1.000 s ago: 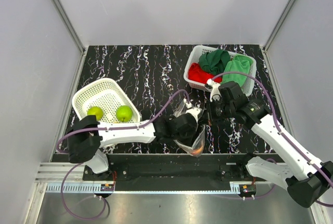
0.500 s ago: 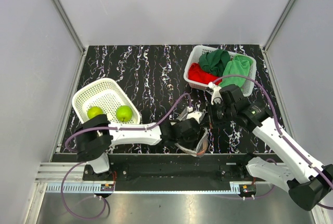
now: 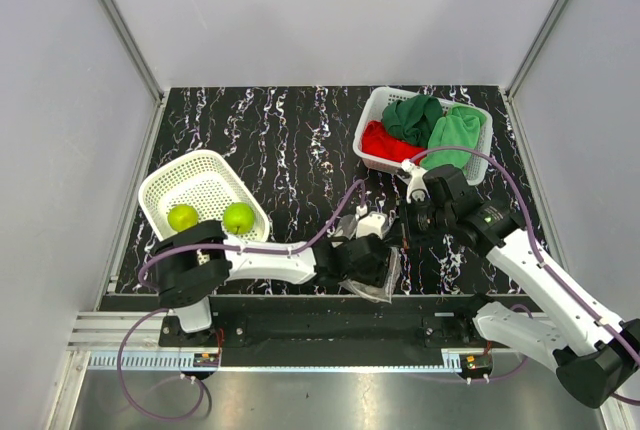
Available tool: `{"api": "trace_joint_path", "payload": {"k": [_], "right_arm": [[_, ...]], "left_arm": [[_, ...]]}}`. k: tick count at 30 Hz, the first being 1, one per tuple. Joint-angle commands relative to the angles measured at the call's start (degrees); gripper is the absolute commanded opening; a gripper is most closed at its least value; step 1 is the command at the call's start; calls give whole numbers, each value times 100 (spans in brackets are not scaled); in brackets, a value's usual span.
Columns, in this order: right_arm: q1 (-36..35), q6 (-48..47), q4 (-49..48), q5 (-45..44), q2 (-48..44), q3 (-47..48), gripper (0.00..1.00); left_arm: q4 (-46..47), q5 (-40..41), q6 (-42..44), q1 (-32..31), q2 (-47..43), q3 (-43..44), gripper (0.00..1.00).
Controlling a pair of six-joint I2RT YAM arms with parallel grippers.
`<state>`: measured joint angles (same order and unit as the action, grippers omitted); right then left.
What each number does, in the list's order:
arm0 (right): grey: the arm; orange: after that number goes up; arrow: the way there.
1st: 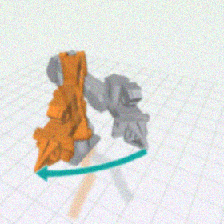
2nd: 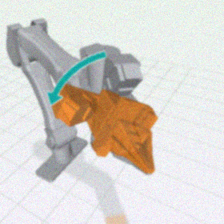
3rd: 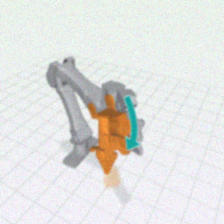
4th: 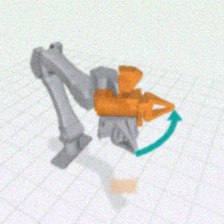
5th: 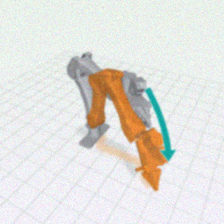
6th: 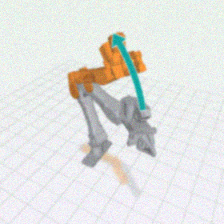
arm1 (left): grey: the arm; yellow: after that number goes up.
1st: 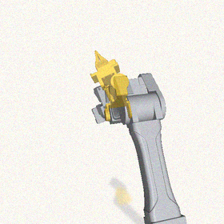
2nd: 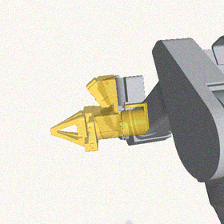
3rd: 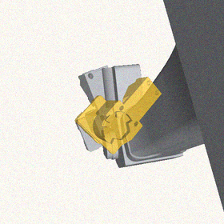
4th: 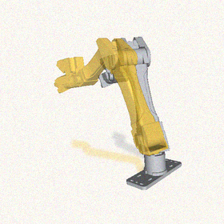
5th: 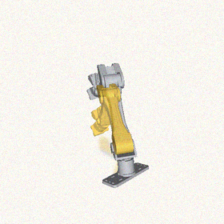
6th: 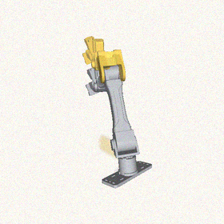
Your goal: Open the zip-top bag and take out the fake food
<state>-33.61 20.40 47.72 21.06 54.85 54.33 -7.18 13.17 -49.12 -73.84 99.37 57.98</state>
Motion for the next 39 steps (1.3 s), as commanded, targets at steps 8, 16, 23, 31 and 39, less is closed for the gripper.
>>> {"api": "trace_joint_path", "payload": {"k": [8,16,23,31,39], "right_arm": [[-67,130,-299,312,-141,61,0],[-67,306,-35,-146,-141,96,0],[-67,377,-26,380,-247,52,0],[-67,482,52,479,-457,-45,0],[-59,544,141,311,-431,-62,0]], "left_arm": [[-714,924,632,-130,-919,-120,0],[-1180,1240,861,-332,-1683,-260,0],[-1689,1862,264,-280,-2027,-164,0],[-2552,3569,377,-218,-1368,424,0],[-1945,1938,554,19,-1009,469,7]]}}
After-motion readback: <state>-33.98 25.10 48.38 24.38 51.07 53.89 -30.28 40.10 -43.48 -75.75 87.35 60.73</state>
